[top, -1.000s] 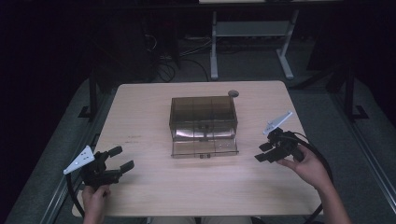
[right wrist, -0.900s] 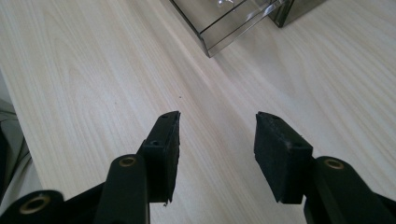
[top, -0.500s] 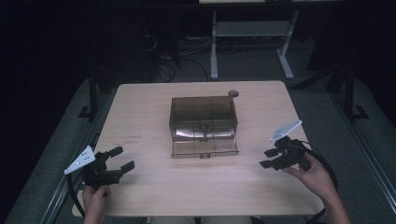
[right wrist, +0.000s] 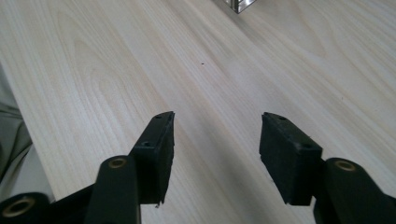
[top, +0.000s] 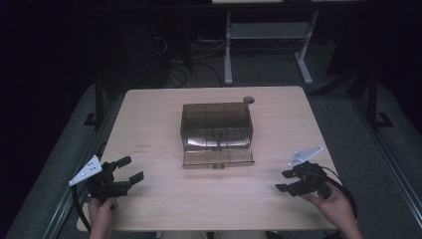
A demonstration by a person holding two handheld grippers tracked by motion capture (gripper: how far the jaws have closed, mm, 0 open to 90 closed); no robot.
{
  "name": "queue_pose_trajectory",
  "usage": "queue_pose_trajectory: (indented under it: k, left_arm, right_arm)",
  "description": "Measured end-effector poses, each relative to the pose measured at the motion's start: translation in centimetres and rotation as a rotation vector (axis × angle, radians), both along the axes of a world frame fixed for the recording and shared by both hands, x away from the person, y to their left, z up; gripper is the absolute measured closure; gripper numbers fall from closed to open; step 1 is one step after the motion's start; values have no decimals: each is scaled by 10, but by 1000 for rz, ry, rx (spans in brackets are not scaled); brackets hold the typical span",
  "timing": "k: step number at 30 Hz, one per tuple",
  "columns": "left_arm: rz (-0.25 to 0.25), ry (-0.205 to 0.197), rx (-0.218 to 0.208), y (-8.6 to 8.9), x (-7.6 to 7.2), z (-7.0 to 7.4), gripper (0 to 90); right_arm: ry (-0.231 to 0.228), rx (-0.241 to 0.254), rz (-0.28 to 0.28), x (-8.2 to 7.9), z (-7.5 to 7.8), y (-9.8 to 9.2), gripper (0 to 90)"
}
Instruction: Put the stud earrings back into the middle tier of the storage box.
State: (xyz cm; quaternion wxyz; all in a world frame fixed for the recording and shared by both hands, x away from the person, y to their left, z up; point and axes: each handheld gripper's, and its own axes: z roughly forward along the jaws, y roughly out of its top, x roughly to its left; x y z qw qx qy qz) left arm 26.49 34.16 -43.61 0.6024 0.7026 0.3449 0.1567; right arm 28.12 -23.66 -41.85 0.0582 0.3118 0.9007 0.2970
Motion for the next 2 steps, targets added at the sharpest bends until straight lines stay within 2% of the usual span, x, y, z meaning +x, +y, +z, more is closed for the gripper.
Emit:
queue_pose_trajectory:
  k: [2]
  left_arm:
    - [-1, 1, 13, 0, 0, 0, 128]
  right_arm:
    - [-43, 25, -19, -9, -6, 3, 416]
